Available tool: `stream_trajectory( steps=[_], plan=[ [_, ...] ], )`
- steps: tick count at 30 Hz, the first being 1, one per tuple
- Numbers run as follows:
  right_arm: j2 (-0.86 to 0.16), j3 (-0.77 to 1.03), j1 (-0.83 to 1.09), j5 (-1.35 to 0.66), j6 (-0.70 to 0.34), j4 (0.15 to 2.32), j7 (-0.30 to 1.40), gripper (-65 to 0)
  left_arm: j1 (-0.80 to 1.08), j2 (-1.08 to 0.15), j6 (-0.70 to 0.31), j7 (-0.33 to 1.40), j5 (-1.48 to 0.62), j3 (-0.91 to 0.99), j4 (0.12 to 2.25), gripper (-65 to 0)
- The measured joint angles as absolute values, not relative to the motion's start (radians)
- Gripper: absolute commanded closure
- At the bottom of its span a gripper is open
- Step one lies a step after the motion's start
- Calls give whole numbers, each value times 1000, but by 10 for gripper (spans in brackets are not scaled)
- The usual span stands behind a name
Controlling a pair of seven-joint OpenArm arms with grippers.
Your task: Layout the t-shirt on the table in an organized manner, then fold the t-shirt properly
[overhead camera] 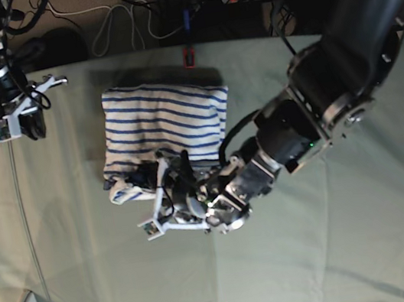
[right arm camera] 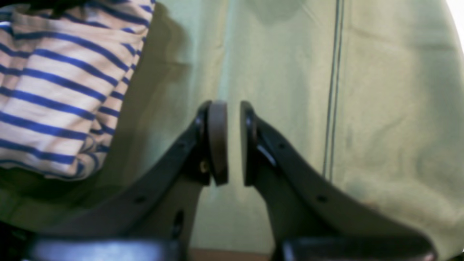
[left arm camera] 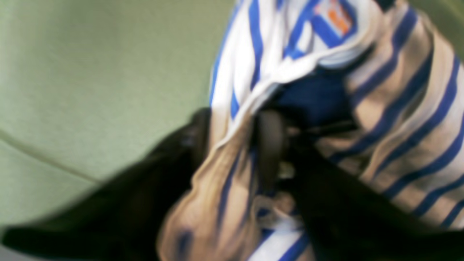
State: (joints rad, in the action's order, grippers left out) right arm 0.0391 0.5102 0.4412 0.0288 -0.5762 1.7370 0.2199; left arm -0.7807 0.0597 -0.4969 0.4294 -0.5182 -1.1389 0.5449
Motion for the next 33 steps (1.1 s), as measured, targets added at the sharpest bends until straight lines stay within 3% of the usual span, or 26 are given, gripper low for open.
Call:
stream_trajectory(
  steps=[3,11,18,21,23,24,26,29,30,33],
  plan=[
    [50,508,441,28,-576,1737,220,-52,-791,51,-494,425,-522,-1138,546,-452],
    [50,511,464,28,-576,1773,221,-52,-794,-52,-495,435,-530,-1090,689,-451],
    [49,512,521,27,-577,1792,221,-52,-740,-144,-490,575,-522,-719,917,-450],
    [80,535,555,28,-576,1795,220,-51,-667,-206,-492,709,-523,-590,1067,-446],
    [122,566,577,28,-577,1795,220,-49,-602,-262,-494,819,-521,-492,1183,-405],
    [141,586,586,27,-578,1795,223,-42,-559,-297,-492,866,-528,-429,1249,-354],
    [165,643,592,28,-580,1792,224,-3,-451,-356,-487,957,-520,-278,1382,-238],
    [159,687,609,26,-580,1784,221,0,-216,-404,-485,1061,-511,8,1546,-35],
    [154,687,618,27,-580,1775,215,0,-141,-411,-480,1080,-505,102,1581,0],
    [158,669,650,25,-580,1721,221,0,49,-398,-493,1098,-521,354,1645,-22]
  ],
)
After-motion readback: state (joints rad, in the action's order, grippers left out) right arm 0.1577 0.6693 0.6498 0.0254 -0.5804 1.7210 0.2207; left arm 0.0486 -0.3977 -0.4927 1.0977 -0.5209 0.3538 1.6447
